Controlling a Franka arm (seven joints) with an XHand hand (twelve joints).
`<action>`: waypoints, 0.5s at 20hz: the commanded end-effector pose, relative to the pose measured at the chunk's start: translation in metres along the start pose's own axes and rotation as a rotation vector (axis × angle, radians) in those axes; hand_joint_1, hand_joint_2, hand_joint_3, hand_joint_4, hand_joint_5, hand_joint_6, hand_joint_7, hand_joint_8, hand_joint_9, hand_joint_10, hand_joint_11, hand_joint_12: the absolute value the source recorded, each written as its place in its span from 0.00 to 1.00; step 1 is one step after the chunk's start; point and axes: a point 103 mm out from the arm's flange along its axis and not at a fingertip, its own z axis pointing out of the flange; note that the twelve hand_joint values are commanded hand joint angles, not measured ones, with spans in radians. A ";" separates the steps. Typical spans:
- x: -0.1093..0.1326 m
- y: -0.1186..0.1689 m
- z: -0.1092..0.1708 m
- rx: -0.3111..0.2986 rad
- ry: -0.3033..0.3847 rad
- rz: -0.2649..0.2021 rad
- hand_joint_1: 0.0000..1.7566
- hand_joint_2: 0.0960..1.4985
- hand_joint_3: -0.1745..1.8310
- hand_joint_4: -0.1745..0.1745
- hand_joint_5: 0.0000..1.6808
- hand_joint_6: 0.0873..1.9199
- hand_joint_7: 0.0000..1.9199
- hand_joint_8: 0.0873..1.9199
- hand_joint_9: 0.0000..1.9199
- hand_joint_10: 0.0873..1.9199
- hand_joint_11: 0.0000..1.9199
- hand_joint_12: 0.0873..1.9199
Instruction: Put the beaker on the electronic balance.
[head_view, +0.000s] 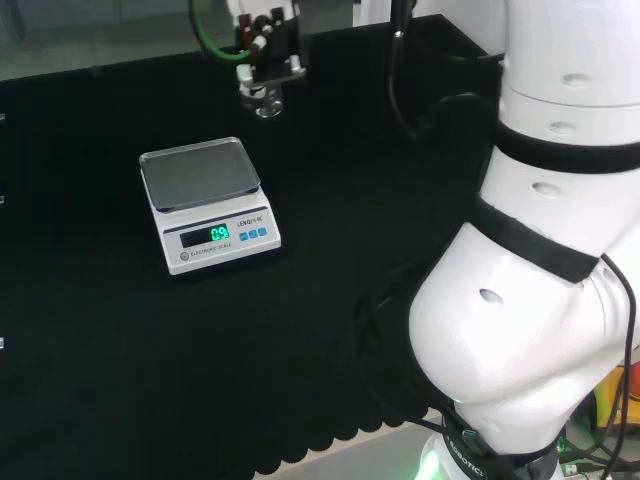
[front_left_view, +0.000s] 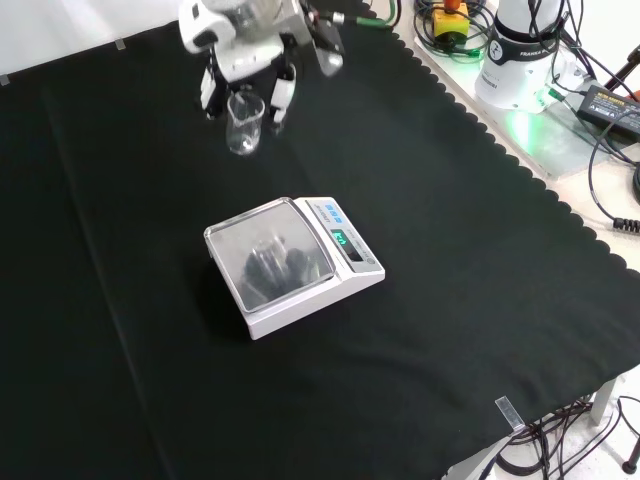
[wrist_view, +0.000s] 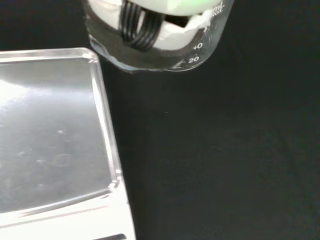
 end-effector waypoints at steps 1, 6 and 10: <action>0.090 0.044 0.041 0.040 0.001 -0.111 0.71 0.70 0.09 0.40 0.58 0.46 0.60 0.42 0.75 0.04 0.73 0.27; 0.080 0.074 0.055 0.067 0.023 -0.184 0.71 0.70 0.09 0.40 0.58 0.46 0.60 0.41 0.75 0.04 0.73 0.27; 0.081 0.077 0.057 0.075 0.037 -0.207 0.71 0.70 0.09 0.39 0.58 0.46 0.60 0.41 0.75 0.04 0.73 0.27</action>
